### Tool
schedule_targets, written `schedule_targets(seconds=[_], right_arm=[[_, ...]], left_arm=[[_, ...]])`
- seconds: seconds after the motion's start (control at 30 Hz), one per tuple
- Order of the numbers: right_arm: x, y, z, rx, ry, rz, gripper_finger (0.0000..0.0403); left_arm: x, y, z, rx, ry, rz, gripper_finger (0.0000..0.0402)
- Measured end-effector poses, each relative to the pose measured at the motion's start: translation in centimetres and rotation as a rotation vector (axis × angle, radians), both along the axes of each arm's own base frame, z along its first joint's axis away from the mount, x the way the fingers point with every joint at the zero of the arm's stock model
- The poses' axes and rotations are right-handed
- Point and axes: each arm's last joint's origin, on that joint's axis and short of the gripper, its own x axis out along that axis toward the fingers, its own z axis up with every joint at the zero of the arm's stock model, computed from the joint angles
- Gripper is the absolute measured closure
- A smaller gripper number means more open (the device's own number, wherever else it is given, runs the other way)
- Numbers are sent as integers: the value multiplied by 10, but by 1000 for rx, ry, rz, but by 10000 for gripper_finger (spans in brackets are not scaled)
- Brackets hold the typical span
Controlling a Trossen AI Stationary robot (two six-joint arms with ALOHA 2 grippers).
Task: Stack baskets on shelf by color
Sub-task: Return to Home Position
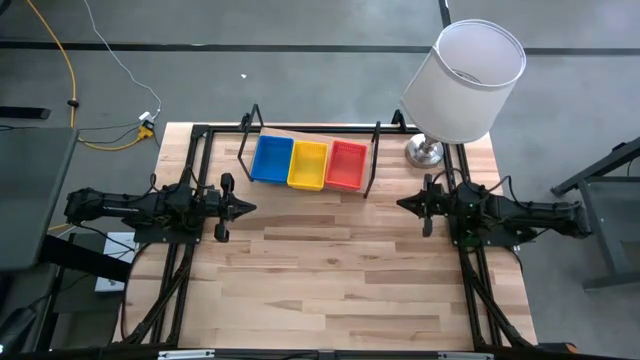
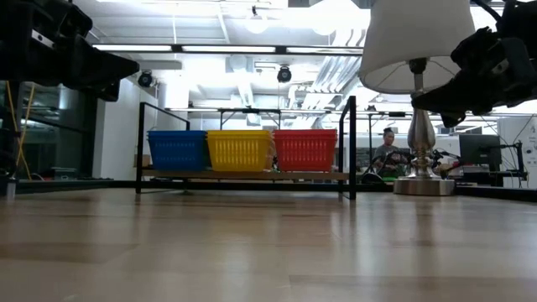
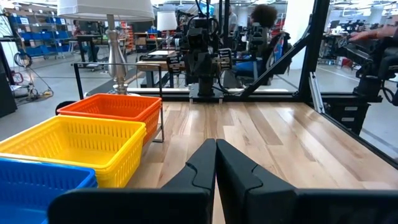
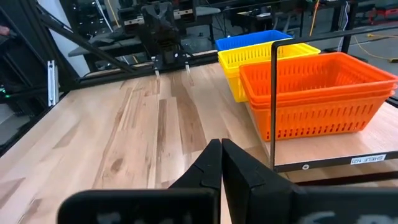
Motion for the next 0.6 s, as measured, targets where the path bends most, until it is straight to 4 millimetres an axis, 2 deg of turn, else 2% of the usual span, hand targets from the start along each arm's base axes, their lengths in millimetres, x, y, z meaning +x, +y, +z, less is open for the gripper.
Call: schedule_targets(seconds=[0.17, 0.4, 0.6], right_arm=[[-2, 0, 3, -15, -29, 1, 402], [-9, 1, 15, -35, -176, 0, 402], [-9, 1, 17, -37, -196, 2, 402]], left_arm=[[-1, 0, 2, 2, -19, 0, 398], [-7, -1, 8, 9, -97, 0, 398], [-11, -2, 11, 12, -133, -7, 398]])
